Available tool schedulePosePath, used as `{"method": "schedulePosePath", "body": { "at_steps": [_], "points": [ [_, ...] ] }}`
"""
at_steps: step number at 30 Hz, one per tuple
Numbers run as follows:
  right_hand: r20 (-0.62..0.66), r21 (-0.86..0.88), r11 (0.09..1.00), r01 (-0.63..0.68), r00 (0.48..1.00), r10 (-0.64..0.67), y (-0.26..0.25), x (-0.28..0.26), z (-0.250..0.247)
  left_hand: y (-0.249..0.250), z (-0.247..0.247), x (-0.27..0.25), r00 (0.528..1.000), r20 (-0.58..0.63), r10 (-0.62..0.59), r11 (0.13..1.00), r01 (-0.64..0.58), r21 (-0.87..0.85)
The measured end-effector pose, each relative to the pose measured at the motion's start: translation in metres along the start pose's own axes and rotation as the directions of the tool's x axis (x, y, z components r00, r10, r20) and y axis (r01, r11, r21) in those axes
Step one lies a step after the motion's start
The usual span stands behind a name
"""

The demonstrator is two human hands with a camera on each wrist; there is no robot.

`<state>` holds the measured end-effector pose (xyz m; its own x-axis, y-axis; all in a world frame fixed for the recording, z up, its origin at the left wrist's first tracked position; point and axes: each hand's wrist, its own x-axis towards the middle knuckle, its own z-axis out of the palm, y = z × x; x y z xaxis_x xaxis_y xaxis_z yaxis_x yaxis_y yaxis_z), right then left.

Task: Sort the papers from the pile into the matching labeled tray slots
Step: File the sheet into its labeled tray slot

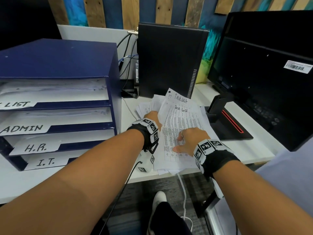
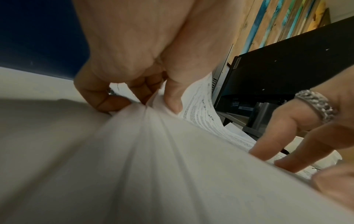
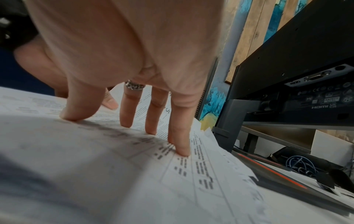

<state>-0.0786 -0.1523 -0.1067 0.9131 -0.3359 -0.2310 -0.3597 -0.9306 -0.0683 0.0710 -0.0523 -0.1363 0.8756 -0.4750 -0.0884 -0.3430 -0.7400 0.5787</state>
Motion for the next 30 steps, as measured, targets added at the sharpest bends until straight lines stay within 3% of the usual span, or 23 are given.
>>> {"method": "schedulePosePath", "body": {
  "at_steps": [3,6,9,11,13,17,21,27,30],
  "points": [
    [0.001,0.018,1.0,0.007,1.0,-0.007,0.002,-0.002,0.003,0.003,-0.005,-0.007,0.999,-0.031,-0.031,0.998,0.029,-0.061],
    [-0.007,0.19,0.982,0.009,1.0,-0.008,0.01,-0.005,0.009,0.011,-0.013,-0.018,0.995,-0.097,-0.023,0.992,0.011,-0.126],
    [-0.221,0.374,0.927,-0.021,0.969,0.111,0.019,-0.007,0.011,0.015,-0.028,-0.034,0.986,-0.158,-0.043,0.971,0.003,-0.24],
    [-0.332,0.521,0.852,-0.054,0.906,0.261,0.026,-0.008,0.005,0.015,-0.036,-0.047,0.976,-0.21,-0.061,0.948,-0.009,-0.319],
    [-0.37,0.687,0.726,-0.007,0.857,0.358,0.031,-0.01,-0.003,0.012,-0.043,-0.064,0.971,-0.232,-0.055,0.912,-0.045,-0.407],
    [-0.36,0.845,0.527,0.089,0.823,0.439,0.032,-0.025,-0.022,0.005,-0.06,-0.104,0.971,-0.24,-0.002,0.87,-0.117,-0.479],
    [-0.405,0.877,0.418,0.235,0.83,0.384,0.026,-0.052,-0.03,-0.01,-0.071,-0.143,0.958,-0.285,-0.011,0.818,-0.156,-0.554],
    [-0.436,0.886,0.273,0.374,0.873,0.22,-0.016,-0.098,0.0,-0.053,-0.069,-0.201,0.946,-0.305,-0.11,0.6,-0.181,-0.779],
    [-0.422,0.884,0.291,0.366,0.892,0.16,-0.042,-0.109,0.021,-0.074,-0.066,-0.225,0.891,-0.41,-0.197,0.636,-0.201,-0.745]
  ]
}}
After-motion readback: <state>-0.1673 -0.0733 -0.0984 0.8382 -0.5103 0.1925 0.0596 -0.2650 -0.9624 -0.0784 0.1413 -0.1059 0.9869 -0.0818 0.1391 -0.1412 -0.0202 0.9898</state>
